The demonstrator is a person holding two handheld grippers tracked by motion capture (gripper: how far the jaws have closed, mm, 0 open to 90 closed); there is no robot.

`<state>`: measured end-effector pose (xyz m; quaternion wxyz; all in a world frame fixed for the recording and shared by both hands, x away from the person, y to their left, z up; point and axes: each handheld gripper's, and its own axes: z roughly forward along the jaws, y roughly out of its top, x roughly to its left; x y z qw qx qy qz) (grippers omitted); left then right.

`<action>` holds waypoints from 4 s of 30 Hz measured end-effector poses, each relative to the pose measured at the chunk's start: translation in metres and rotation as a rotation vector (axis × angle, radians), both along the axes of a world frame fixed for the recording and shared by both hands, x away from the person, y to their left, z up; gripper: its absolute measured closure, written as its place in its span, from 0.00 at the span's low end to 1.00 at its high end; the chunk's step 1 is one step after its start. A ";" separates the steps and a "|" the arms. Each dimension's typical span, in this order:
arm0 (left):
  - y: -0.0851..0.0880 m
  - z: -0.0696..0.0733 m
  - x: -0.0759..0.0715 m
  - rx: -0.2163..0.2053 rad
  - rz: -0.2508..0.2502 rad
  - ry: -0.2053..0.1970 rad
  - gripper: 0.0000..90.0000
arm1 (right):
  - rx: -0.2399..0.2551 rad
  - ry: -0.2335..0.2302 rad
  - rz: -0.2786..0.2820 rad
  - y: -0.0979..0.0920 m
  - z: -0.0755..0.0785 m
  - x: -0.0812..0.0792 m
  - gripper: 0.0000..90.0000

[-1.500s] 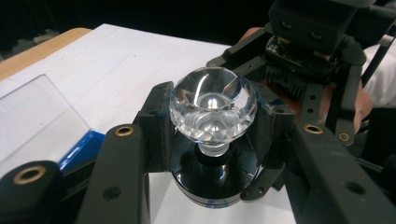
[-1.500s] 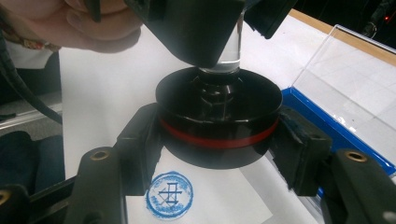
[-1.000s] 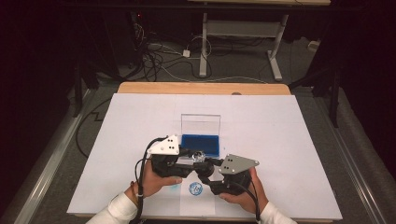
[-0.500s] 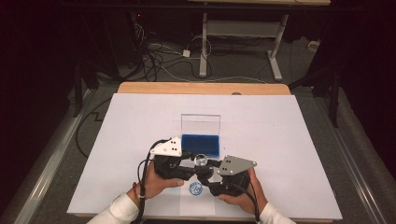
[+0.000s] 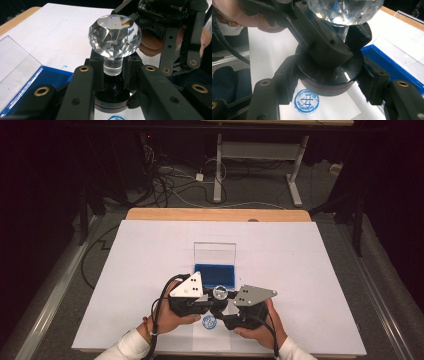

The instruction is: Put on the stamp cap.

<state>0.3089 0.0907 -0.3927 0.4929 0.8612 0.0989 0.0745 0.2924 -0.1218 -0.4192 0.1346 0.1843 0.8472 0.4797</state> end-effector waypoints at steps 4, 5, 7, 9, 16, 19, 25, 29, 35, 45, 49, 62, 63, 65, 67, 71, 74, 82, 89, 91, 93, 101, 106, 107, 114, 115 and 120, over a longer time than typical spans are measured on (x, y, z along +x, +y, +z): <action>0.000 -0.002 0.000 0.005 0.000 -0.012 0.80 | -0.006 0.006 0.001 0.000 -0.001 0.001 0.43; 0.000 -0.002 0.000 0.012 -0.005 -0.012 0.81 | -0.009 0.003 -0.001 0.000 -0.002 0.001 0.43; -0.001 -0.001 -0.001 0.016 -0.004 -0.017 0.81 | -0.010 0.007 0.003 0.001 -0.002 0.001 0.43; -0.001 -0.001 -0.001 0.025 -0.008 -0.027 0.81 | -0.007 0.006 0.006 0.000 -0.002 0.001 0.43; -0.001 -0.002 -0.001 0.017 -0.009 -0.029 0.81 | -0.010 0.003 0.010 0.000 -0.002 0.001 0.43; -0.001 -0.003 -0.001 0.021 -0.011 -0.029 0.81 | -0.016 0.009 0.011 0.000 -0.003 0.002 0.43; 0.002 -0.005 0.001 -0.014 -0.027 -0.018 0.81 | -0.010 0.006 0.003 0.000 -0.002 0.000 0.43; 0.002 -0.006 0.001 -0.013 -0.033 -0.014 0.81 | -0.003 0.023 0.005 -0.001 -0.001 0.000 0.43; 0.003 -0.008 0.002 -0.039 -0.021 0.003 0.81 | 0.005 0.030 0.000 -0.001 -0.002 0.000 0.43; 0.003 -0.009 0.005 -0.022 -0.012 0.005 0.81 | 0.019 0.042 -0.005 -0.001 -0.007 0.005 0.42; 0.002 -0.008 0.005 -0.020 -0.005 -0.001 0.81 | 0.015 0.045 -0.005 -0.001 -0.008 0.006 0.40; 0.011 -0.002 0.007 -0.041 0.017 -0.008 0.81 | -0.052 0.032 -0.006 0.003 -0.015 0.005 0.31; 0.012 -0.001 0.007 -0.045 0.020 -0.009 0.81 | -0.055 0.037 -0.005 0.002 -0.016 0.005 0.31; 0.014 0.000 0.008 -0.046 0.022 -0.013 0.81 | -0.056 0.037 -0.003 0.002 -0.017 0.005 0.32; 0.017 0.002 0.008 -0.050 0.028 -0.015 0.81 | -0.058 0.030 -0.010 0.000 -0.016 0.006 0.32; 0.021 0.004 0.009 -0.052 0.039 -0.021 0.81 | -0.059 0.018 -0.028 -0.005 -0.016 0.006 0.31; 0.024 0.006 0.009 -0.055 0.046 -0.026 0.81 | -0.072 -0.005 -0.046 -0.009 -0.015 0.007 0.31; 0.033 0.010 0.010 -0.058 0.068 -0.040 0.81 | -0.076 -0.061 -0.096 -0.022 -0.009 0.007 0.29; 0.038 0.012 0.012 -0.051 0.086 -0.048 0.81 | -0.085 -0.105 -0.132 -0.033 -0.003 0.005 0.29; 0.040 0.012 0.012 -0.047 0.095 -0.052 0.81 | -0.089 -0.117 -0.142 -0.037 -0.001 0.005 0.29; 0.041 0.011 0.013 -0.043 0.096 -0.051 0.81 | -0.087 -0.122 -0.152 -0.042 0.000 0.005 0.30; 0.047 0.012 0.019 -0.044 0.119 -0.051 0.81 | -0.089 -0.131 -0.208 -0.065 0.001 0.003 0.30; 0.051 0.014 0.021 -0.051 0.132 -0.056 0.81 | -0.083 -0.131 -0.249 -0.081 -0.001 0.000 0.30; 0.053 0.014 0.021 -0.054 0.134 -0.055 0.81 | -0.087 -0.131 -0.259 -0.083 -0.002 0.000 0.30; 0.059 0.018 0.022 -0.057 0.165 -0.069 0.81 | -0.085 -0.161 -0.301 -0.096 -0.004 -0.005 0.30; 0.060 0.018 0.022 -0.059 0.167 -0.070 0.81 | -0.085 -0.170 -0.306 -0.098 -0.004 -0.006 0.30; 0.064 0.018 0.025 -0.055 0.182 -0.076 0.81 | -0.086 -0.172 -0.313 -0.104 -0.006 -0.009 0.30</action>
